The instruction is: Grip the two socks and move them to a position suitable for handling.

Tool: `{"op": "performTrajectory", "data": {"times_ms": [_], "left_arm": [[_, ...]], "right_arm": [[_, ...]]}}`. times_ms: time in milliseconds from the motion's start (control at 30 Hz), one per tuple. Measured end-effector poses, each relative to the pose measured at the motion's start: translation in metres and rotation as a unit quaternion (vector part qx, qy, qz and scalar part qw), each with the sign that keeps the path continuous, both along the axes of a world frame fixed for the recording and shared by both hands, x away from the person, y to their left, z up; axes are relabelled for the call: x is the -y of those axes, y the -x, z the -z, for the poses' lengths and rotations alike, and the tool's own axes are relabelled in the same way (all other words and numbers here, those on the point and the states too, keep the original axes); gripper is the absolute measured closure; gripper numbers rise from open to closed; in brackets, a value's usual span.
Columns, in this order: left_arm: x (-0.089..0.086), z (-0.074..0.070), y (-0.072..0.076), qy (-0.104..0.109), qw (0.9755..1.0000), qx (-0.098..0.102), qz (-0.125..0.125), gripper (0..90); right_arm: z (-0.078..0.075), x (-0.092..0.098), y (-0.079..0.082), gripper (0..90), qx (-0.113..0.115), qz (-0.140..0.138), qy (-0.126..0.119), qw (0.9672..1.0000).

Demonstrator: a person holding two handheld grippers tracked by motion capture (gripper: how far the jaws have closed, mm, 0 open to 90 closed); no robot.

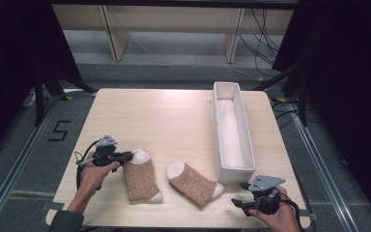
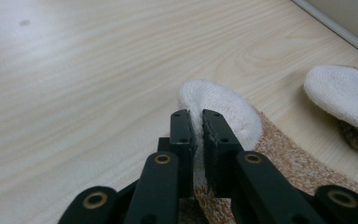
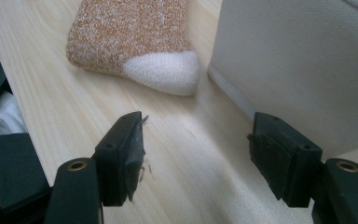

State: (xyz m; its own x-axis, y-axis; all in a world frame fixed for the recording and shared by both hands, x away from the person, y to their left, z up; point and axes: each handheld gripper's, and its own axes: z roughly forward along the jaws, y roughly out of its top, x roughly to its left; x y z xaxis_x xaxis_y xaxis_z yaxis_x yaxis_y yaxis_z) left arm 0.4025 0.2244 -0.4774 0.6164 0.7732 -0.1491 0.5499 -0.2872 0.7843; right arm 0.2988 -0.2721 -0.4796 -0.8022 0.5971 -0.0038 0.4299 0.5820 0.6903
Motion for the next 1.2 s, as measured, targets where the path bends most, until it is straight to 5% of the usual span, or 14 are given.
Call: {"op": "performTrajectory", "data": {"times_ms": [267,367,400,533,700,900,1067,1200], "left_arm": [[0.017,-0.048,0.037,0.029,0.9966,0.071,0.029,83.9],[0.033,-0.061,0.063,0.027,0.9929,0.099,0.061,84.0],[0.038,-0.064,0.069,0.021,0.9920,0.105,0.067,84.1],[0.058,-0.080,0.081,0.036,0.9872,0.128,0.088,84.3],[0.073,-0.085,0.083,0.055,0.9846,0.131,0.102,84.4],[0.107,-0.081,0.097,0.043,0.9792,0.117,0.160,84.4],[0.131,-0.075,0.110,0.041,0.9725,0.106,0.203,84.5],[0.141,-0.074,0.119,0.064,0.9672,0.101,0.224,84.6]], "right_arm": [[0.000,0.001,-0.001,35.3,0.001,0.001,-0.001,1.0000],[-0.001,-0.001,0.002,35.3,-0.009,0.008,-0.004,0.9999],[-0.003,-0.001,0.000,35.4,0.006,-0.006,-0.008,0.9999],[-0.009,-0.008,0.004,35.5,0.002,-0.010,-0.018,0.9998],[-0.010,-0.008,0.002,35.4,0.006,-0.011,-0.016,0.9998],[-0.021,-0.010,0.003,35.5,0.016,-0.024,-0.041,0.9987],[-0.035,-0.024,0.006,35.7,0.019,-0.051,-0.068,0.9963],[-0.043,-0.039,0.009,36.2,0.026,-0.076,-0.070,0.9943]]}}
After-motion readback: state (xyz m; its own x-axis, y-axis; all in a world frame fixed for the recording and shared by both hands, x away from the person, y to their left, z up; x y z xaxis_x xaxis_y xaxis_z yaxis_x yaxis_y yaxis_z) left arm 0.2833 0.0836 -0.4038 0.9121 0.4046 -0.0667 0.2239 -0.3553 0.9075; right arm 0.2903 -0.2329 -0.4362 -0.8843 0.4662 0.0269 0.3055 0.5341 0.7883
